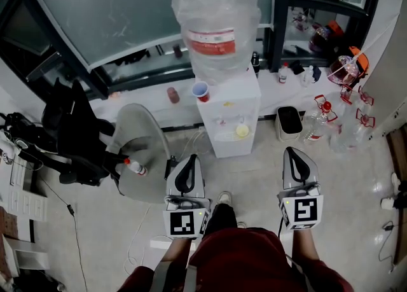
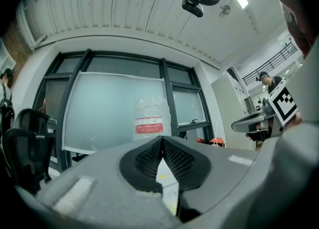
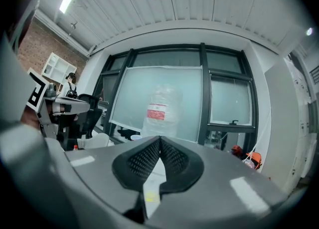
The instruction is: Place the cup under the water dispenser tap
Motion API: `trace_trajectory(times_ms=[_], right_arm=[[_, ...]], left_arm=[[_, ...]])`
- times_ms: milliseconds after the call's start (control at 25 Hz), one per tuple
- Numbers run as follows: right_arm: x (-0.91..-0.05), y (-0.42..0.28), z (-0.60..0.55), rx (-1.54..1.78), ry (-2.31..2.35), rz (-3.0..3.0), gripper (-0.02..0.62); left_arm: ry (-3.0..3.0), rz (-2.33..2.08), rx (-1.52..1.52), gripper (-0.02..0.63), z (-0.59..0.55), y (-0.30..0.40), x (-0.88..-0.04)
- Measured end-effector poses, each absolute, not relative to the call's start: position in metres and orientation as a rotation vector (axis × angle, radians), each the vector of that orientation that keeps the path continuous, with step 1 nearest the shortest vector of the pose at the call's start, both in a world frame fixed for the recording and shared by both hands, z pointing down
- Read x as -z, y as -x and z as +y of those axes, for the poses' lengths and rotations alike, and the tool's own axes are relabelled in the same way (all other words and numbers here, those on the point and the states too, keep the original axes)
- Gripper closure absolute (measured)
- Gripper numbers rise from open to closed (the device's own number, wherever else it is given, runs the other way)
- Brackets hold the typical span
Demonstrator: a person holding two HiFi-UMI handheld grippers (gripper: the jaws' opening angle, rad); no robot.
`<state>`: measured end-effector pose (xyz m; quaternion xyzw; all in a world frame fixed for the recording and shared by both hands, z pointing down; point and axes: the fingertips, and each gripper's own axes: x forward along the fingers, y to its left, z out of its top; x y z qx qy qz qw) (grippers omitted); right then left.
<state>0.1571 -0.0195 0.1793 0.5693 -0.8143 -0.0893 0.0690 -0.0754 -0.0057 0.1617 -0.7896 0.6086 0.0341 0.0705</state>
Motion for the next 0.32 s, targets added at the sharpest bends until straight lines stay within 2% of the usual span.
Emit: trace_trajectory(times_ms=[320], right_arm=[[-0.1836, -0.1594, -0.0215, 0.255, -1.71, -2.456, 0.595]], left_arm=[[2.379, 1.823, -0.105, 0.6, -0.0062, 0.0709, -0.1607]])
